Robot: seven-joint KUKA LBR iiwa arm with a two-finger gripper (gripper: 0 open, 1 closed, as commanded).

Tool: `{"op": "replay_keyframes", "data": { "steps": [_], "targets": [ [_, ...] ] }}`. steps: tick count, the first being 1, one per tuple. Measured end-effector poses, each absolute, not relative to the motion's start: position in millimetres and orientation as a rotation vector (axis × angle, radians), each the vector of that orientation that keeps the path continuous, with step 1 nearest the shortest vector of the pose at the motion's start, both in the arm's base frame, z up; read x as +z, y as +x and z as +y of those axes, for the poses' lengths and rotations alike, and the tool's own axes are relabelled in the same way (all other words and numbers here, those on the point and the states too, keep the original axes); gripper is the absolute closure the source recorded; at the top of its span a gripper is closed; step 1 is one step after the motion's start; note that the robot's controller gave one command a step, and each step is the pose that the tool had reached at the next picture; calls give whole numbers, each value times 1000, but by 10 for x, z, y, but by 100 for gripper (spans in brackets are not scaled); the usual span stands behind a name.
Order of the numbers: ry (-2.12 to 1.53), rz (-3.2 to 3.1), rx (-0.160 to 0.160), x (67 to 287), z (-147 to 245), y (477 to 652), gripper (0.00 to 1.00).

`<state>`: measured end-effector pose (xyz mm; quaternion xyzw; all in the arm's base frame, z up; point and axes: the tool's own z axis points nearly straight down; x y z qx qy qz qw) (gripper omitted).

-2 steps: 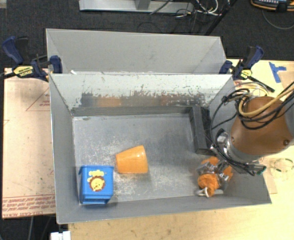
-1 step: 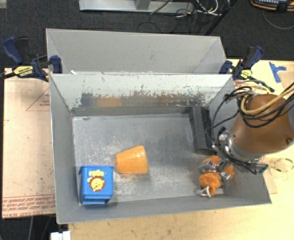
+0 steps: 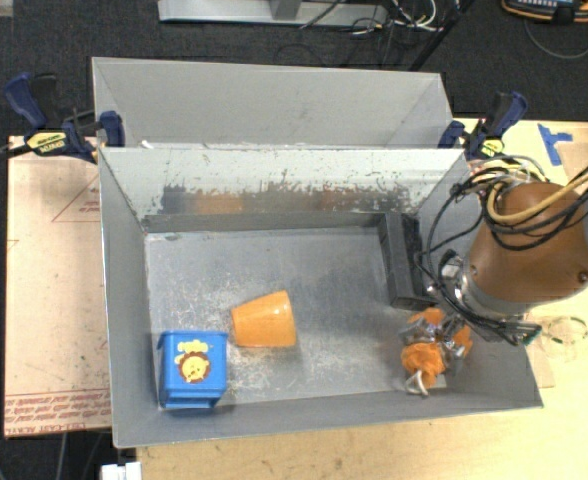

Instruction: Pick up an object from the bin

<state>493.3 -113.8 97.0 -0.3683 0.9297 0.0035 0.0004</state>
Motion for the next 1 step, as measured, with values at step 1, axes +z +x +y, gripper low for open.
{"op": "replay_keyframes", "data": {
  "steps": [1],
  "targets": [
    [-1154,2917,8,1103,-1138,4941,100]
  ]
}}
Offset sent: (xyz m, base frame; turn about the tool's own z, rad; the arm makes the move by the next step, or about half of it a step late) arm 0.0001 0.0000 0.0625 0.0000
